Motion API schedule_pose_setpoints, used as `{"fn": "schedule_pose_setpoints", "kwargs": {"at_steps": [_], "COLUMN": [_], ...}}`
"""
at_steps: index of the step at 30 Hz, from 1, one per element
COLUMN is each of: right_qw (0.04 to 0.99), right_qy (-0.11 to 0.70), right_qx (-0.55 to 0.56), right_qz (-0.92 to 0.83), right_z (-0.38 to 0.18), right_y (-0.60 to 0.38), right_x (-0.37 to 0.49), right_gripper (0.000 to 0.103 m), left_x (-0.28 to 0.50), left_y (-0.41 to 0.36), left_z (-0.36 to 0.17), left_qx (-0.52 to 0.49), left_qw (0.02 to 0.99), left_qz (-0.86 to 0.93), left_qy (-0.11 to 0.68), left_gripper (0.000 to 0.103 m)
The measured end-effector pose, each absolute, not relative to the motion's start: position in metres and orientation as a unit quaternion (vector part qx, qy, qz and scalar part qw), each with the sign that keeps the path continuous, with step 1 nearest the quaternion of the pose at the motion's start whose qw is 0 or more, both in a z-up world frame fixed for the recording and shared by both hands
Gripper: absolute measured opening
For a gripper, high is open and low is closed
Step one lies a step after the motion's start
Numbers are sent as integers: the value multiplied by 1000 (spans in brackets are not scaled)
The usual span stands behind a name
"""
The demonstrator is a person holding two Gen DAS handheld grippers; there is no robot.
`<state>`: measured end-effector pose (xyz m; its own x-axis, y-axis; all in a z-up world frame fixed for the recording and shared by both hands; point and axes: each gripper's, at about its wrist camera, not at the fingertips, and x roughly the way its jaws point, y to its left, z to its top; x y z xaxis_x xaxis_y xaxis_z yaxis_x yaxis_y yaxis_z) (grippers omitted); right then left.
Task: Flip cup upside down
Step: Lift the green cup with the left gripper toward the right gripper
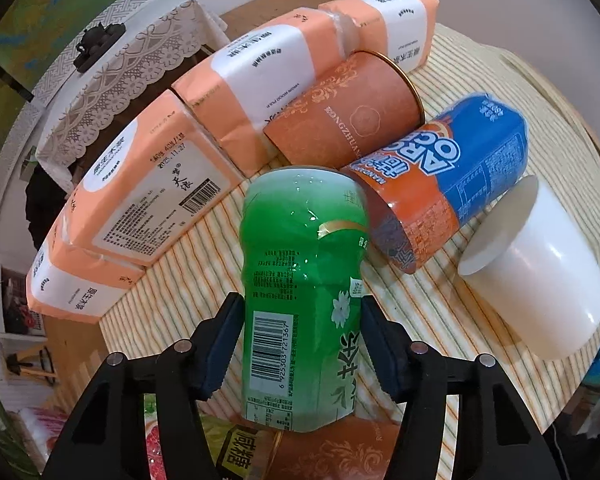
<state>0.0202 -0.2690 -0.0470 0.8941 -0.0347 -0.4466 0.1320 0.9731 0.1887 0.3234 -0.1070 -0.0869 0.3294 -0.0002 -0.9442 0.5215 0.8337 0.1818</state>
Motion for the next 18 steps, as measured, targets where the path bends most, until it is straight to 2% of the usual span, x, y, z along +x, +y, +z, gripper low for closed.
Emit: {"fn": "schedule_pose_setpoints", "kwargs": {"at_steps": [18], "right_qw": [967], "right_qy": [224], "right_qx": [110], "right_qz": [-43], "right_z": [-46], "right_y": [-267], "right_x": [18], "right_gripper": [94], "left_x": [314], "left_y": [-97], "left_z": [-47], "left_qx": [246], "left_qw": [811], "left_qz": [-146], "left_qy": [510], "left_gripper": [61]}}
